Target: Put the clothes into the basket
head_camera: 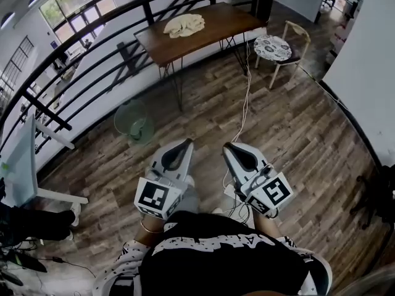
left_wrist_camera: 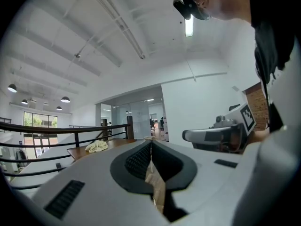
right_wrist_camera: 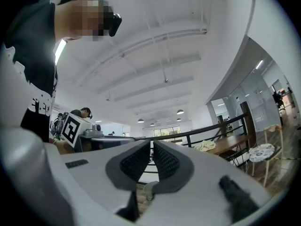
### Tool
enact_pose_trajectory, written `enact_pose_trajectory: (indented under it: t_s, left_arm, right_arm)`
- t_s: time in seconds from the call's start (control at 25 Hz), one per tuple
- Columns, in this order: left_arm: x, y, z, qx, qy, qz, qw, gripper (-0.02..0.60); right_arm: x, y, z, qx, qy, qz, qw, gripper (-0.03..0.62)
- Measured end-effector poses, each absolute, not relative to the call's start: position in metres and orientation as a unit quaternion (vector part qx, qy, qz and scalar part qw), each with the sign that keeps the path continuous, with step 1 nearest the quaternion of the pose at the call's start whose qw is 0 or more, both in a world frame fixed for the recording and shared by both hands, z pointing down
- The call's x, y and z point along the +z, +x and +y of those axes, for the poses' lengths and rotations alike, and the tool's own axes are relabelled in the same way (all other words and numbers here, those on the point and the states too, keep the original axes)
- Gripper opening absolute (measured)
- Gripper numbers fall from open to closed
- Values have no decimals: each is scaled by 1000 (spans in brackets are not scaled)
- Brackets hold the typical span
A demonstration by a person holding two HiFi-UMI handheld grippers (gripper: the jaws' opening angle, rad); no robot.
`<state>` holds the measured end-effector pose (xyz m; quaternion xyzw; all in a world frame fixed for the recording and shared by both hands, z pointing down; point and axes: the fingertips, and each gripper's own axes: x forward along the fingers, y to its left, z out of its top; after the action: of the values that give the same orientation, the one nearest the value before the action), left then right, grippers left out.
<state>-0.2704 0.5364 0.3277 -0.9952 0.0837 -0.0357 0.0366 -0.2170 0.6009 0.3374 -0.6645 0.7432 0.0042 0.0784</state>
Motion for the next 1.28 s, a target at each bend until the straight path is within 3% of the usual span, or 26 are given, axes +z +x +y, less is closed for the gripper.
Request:
enact_pose_trajectory:
  t_s: [1.28]
  left_arm:
    - [317, -208, 411, -10, -995, 97, 35, 14]
  right_arm:
    - [323, -149, 482, 11, -665, 745, 55, 31]
